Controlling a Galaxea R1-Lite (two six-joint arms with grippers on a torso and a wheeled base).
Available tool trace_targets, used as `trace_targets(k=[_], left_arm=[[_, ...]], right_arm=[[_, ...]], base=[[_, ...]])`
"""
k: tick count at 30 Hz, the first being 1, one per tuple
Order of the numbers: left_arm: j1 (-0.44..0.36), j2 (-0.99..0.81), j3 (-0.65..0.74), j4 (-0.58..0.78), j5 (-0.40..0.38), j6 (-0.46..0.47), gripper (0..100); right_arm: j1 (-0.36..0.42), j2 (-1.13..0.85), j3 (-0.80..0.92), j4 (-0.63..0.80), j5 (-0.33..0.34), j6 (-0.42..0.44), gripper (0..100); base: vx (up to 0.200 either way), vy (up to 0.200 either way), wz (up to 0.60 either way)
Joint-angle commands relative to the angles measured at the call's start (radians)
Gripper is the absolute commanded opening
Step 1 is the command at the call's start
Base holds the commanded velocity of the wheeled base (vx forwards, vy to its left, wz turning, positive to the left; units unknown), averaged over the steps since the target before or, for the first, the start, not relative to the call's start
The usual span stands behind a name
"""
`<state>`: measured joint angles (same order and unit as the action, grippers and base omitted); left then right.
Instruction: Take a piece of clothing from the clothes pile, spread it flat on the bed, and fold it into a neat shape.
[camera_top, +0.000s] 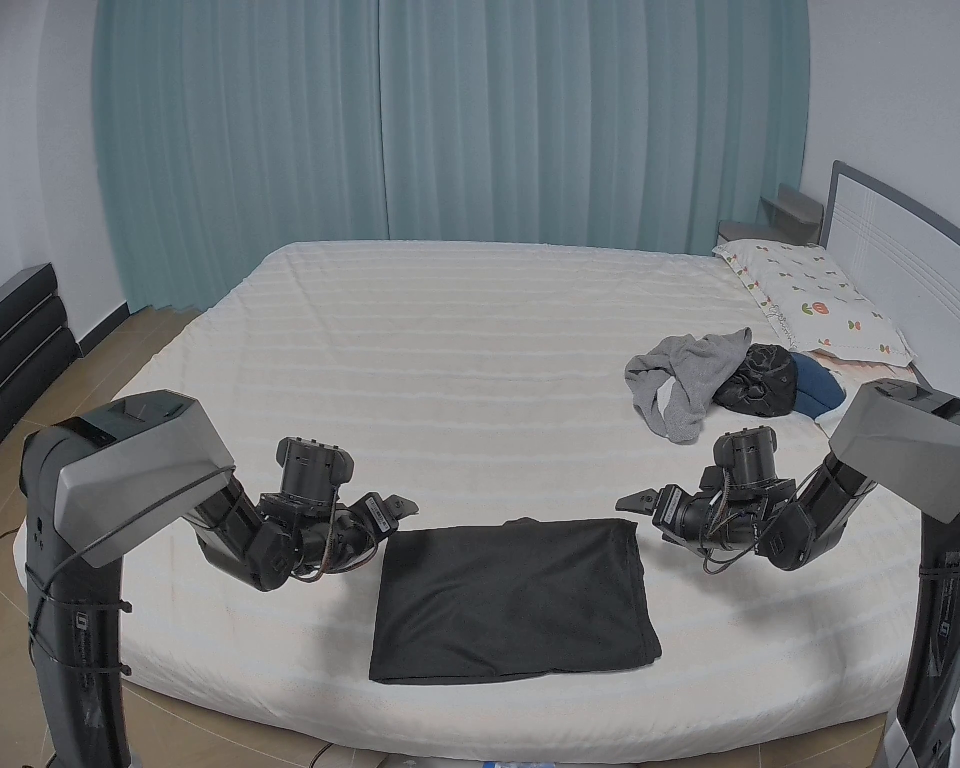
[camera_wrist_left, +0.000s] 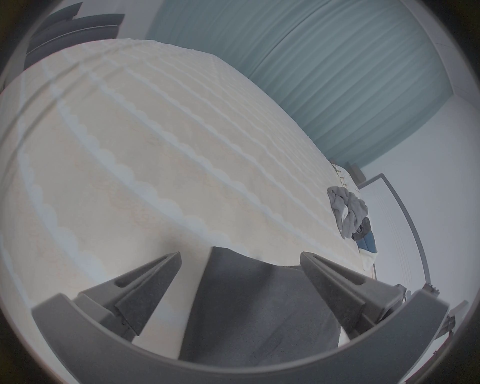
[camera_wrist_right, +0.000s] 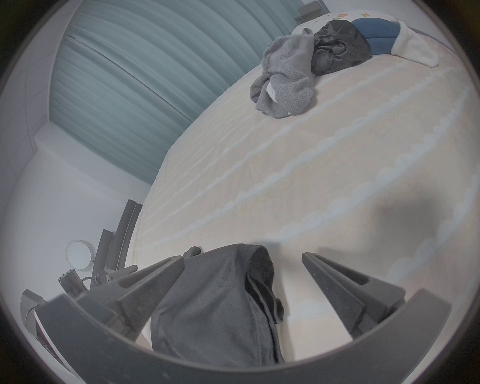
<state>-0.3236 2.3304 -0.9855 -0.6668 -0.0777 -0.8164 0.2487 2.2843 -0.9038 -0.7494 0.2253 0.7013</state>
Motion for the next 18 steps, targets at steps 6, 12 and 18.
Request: trace_targets(k=[6,12,18], left_arm=[[-0.023,0.081,-0.076,0.012,0.006,0.006,100],[-0.023,0.095,-0.134,0.069,0.007,0.003,0],[-0.023,0.101,-0.148,0.073,0.036,0.002,0]], right_arm=[[0.027,0.06,-0.061,0.001,0.0,0.0,100],[0.06,0.096,-0.122,0.012,-0.003,0.0,100],[0.072,0.116,-0.139,0.007,-0.003,0.0,100]], base=[[0.0,0.0,0.0],[0.0,0.0,0.0],[0.0,0.0,0.0]])
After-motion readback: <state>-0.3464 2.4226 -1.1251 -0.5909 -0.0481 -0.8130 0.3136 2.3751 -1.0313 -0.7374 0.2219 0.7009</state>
